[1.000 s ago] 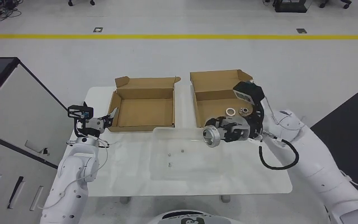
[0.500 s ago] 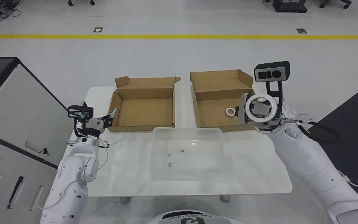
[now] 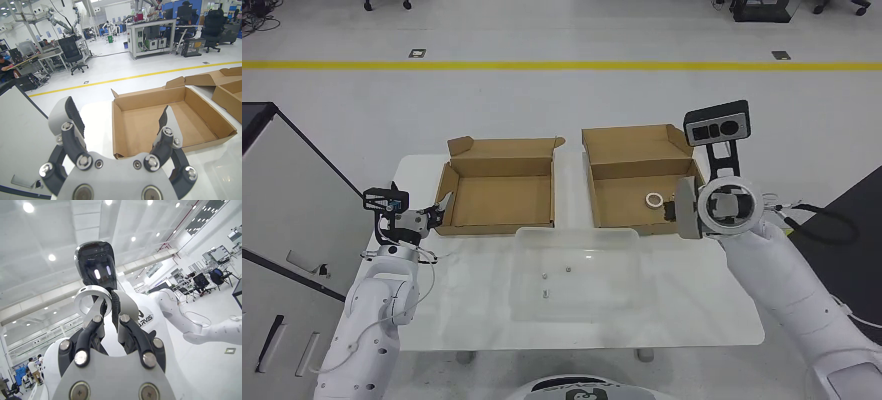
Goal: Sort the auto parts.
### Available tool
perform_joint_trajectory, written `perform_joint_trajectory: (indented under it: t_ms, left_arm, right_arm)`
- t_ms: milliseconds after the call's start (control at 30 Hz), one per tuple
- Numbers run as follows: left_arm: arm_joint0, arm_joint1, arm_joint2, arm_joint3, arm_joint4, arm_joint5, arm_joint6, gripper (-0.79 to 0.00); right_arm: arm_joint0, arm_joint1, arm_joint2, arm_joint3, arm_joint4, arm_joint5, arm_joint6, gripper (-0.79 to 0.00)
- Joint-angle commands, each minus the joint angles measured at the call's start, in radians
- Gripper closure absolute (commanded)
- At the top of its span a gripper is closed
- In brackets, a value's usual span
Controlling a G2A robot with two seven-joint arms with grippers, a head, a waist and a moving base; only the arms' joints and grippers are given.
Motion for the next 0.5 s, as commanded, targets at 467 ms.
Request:
perform_joint_trajectory:
  t_ms: [467]
  left_arm:
    - [0.000,0.000,0.000,0.000,0.000,0.000,0.000,-0.785]
  right_arm:
    - [0.054,-0.051,-0.068,-0.061,0.059,0.145,-0.082,0.000]
